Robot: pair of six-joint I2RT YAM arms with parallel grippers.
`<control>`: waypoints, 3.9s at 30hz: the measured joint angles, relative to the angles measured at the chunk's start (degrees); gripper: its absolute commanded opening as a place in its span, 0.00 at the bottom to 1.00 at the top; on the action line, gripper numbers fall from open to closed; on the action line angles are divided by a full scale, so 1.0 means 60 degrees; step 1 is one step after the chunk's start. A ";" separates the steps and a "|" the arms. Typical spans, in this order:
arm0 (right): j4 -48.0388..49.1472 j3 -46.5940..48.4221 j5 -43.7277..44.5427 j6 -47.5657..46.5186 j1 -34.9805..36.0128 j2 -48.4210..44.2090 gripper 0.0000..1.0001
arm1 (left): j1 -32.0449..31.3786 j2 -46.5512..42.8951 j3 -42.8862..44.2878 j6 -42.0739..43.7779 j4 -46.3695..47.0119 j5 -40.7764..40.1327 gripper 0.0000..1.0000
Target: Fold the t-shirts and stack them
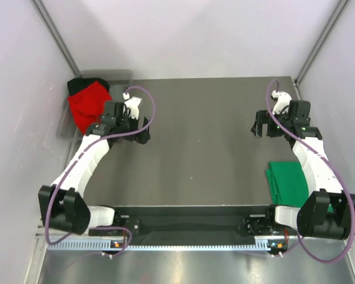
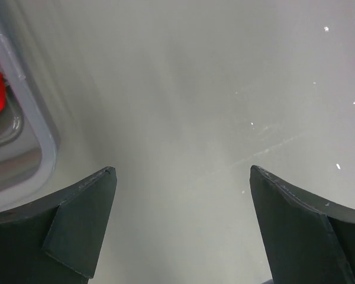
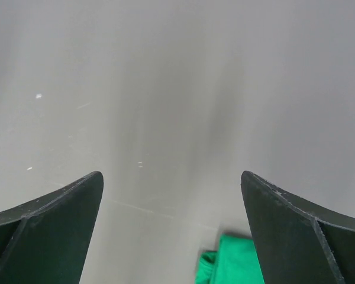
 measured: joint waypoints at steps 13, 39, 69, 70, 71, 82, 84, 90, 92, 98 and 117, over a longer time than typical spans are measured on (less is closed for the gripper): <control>0.0820 -0.0240 0.1344 -0.0510 0.1708 -0.0138 1.00 | 0.0149 0.0353 0.0484 0.1031 0.0729 -0.1727 0.89; 0.2696 -0.0350 0.1042 -0.1676 0.4018 0.2375 0.99 | 0.3319 0.4798 0.3581 0.0973 0.1625 -0.3697 0.75; 0.2364 -0.0350 0.0295 -0.1821 0.4018 0.2463 1.00 | 0.3249 0.5096 0.3668 0.1785 0.1774 -0.5176 0.00; 0.2364 -0.0350 0.0302 -0.1840 0.4018 0.2463 1.00 | 0.3249 0.5100 0.3668 0.1796 0.1770 -0.5151 0.00; 0.2364 -0.0350 0.0321 -0.1861 0.4018 0.2463 0.99 | 0.3249 0.5100 0.3654 0.1803 0.1770 -0.5104 0.00; 0.3268 -0.1078 0.4109 -0.3187 0.4503 0.1395 1.00 | 0.3096 0.4375 0.2922 0.1650 0.1319 -0.4156 0.00; 0.3395 -0.1111 0.4539 -0.3191 0.4539 0.1056 1.00 | 0.3005 0.3727 0.2663 0.1621 0.1078 -0.3876 0.00; 0.2878 -0.0973 0.3719 -0.3096 0.4455 0.1224 1.00 | 0.2466 0.1424 0.2812 0.1610 0.0539 -0.3056 0.00; 0.2696 -0.0925 0.3555 -0.2998 0.4452 0.1504 1.00 | 0.2186 0.1042 0.3410 0.1621 0.0211 -0.2987 0.00; 0.2149 -0.0492 0.3075 -0.2670 0.4393 0.2124 1.00 | 0.1093 0.0780 0.4681 0.1894 -0.0069 -0.3242 0.55; 0.2091 -0.0616 0.1960 -0.2725 0.4364 0.2149 1.00 | 0.1515 0.4182 0.2208 0.3570 0.1603 -0.6058 0.65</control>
